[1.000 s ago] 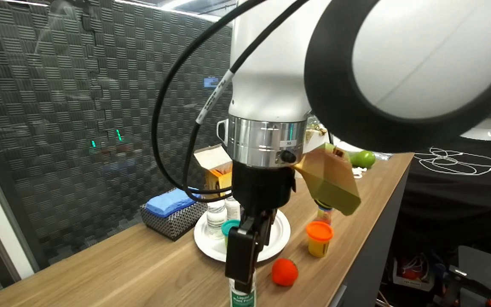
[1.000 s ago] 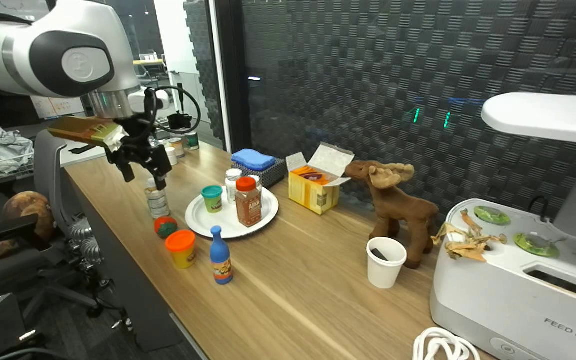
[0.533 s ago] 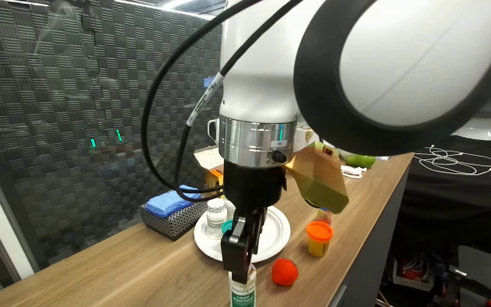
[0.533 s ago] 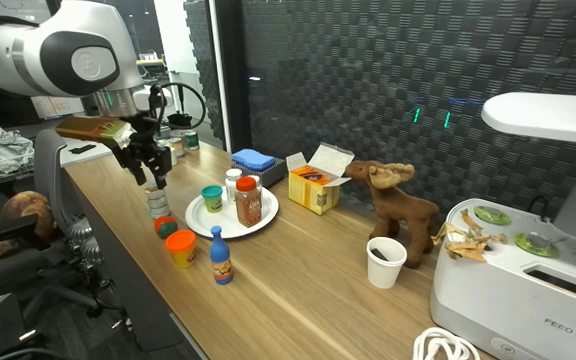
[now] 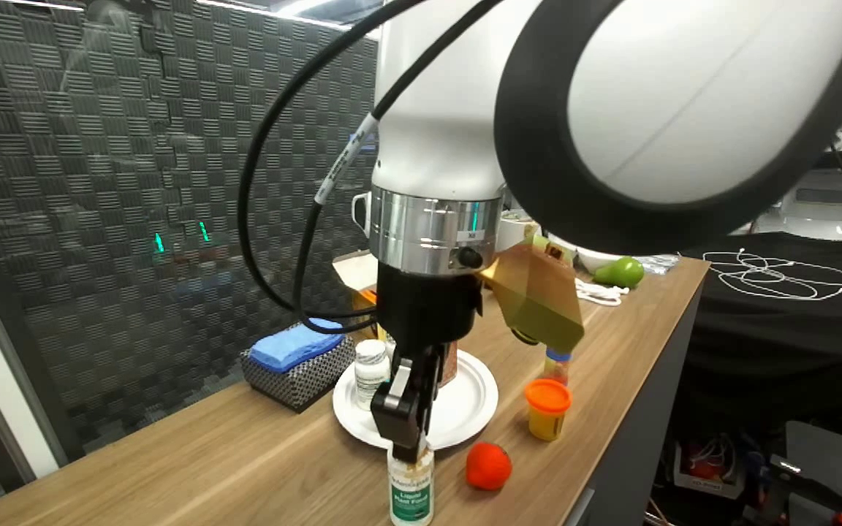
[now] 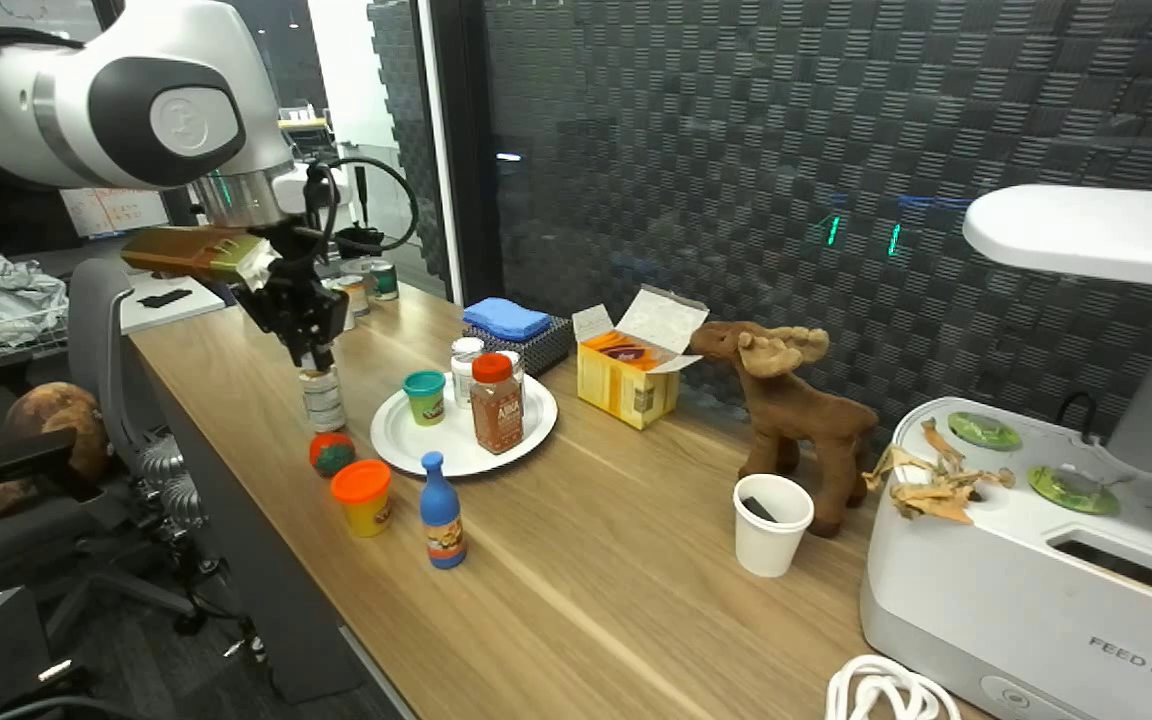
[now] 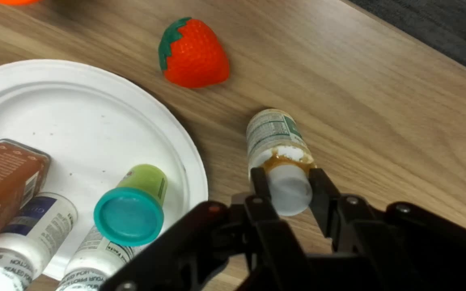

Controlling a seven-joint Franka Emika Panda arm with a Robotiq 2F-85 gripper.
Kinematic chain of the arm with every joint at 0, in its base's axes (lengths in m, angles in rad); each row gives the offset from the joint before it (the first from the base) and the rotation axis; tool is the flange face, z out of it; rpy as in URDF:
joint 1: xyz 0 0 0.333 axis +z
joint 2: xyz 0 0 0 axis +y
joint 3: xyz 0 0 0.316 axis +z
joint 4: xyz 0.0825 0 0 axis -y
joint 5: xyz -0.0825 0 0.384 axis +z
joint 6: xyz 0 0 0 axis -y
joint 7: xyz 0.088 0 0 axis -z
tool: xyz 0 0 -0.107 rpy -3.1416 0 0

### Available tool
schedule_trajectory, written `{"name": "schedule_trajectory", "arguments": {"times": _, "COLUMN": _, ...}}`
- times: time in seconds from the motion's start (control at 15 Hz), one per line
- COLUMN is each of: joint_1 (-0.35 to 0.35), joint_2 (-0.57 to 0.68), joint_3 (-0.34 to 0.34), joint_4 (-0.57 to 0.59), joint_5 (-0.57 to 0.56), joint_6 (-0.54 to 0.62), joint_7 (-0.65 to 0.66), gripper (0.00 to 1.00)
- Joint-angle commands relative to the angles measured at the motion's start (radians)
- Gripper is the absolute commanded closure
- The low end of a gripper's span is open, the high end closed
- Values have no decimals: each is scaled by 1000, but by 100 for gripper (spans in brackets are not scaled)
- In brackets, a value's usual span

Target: Put the bottles on the tray

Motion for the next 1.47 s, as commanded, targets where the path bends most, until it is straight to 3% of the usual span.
{"name": "schedule_trajectory", "arguments": {"times": 0.0, "joint_1": -5, "joint_2": -61, "joint_3": -1, "joint_4": 22, "joint_5": 31, "joint_6": -15, "joint_7": -3, "gripper": 87}}
{"name": "schedule_trajectory", "arguments": {"times": 0.2, "joint_1": -10, "joint_2": -101, "joint_3": -22, "joint_4": 43, "joint_5": -34, "joint_6": -4, "joint_7": 51, "gripper": 88}}
{"name": "schedule_trajectory", "arguments": {"times": 0.53, "joint_1": -45, "joint_2": -128, "joint_3": -67, "joint_4": 80, "joint_5": -279, "joint_6": -22, "joint_7": 229, "gripper": 89}}
{"name": "schedule_trajectory", "arguments": {"times": 0.73, "joint_1": -65, "joint_2": -107, "joint_3": -80, "joint_4": 101, "joint_5": -348, "joint_6": -30, "joint_7": 285, "gripper": 89}}
{"name": "schedule_trajectory", "arguments": {"times": 1.4, "joint_1": -71, "joint_2": -9, "joint_3": -116, "joint_4": 187, "joint_5": -354, "joint_6": -77, "joint_7": 287, "gripper": 89}}
